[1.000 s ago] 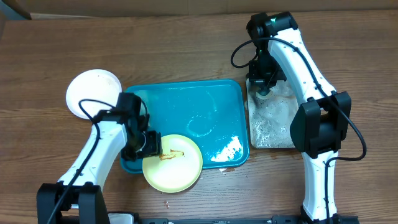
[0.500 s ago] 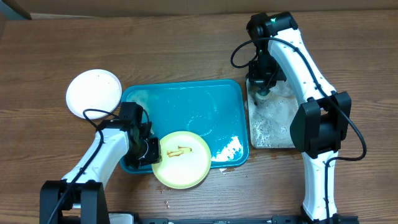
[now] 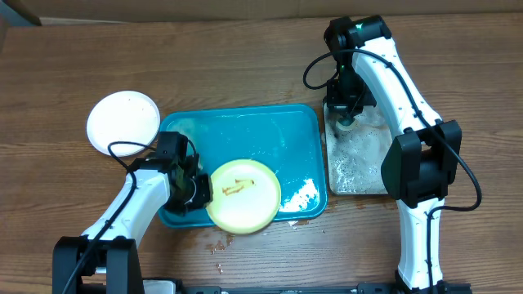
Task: Clean dirty plates on tray and stack at the side
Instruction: 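Grasp the yellow plate rim with left gripper and pull it to tray center, then lift the sponge from the basin and bring it over the yellow plate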
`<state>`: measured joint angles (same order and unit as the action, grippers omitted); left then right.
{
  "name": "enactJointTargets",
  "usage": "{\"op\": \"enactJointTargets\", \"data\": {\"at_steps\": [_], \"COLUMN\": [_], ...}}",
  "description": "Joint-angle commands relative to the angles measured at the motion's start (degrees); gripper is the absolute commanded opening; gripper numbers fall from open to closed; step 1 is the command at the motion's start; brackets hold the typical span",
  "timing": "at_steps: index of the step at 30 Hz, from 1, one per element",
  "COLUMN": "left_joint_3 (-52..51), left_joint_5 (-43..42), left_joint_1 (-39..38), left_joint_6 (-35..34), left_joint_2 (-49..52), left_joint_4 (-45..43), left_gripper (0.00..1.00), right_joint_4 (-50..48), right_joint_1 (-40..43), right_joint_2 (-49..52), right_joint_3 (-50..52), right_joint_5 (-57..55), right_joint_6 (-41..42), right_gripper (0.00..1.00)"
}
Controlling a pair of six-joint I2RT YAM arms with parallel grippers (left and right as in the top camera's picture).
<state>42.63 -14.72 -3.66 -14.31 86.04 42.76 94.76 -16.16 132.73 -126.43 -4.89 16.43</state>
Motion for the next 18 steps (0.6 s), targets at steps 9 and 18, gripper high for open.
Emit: {"op": "enactJointTargets", "data": {"at_steps": [9, 18], "left_joint_3": [5.33, 6.34], "left_joint_5": [6.40, 2.97], "left_joint_1": [0.39, 0.26], "left_joint_6": [-3.65, -1.97], "left_joint_2": [1.33, 9.55], "left_joint_4": [-9.81, -12.20], "left_gripper": [0.04, 0.04], "right_joint_4": [0.35, 0.68], "right_joint_1": [0.07, -2.73], "right_joint_2": [0.04, 0.04], "right_joint_3": [-1.68, -1.70], "right_joint_5": [3.72, 10.34], "right_joint_6": [-1.92, -8.02], "right_gripper": [0.04, 0.04]}}
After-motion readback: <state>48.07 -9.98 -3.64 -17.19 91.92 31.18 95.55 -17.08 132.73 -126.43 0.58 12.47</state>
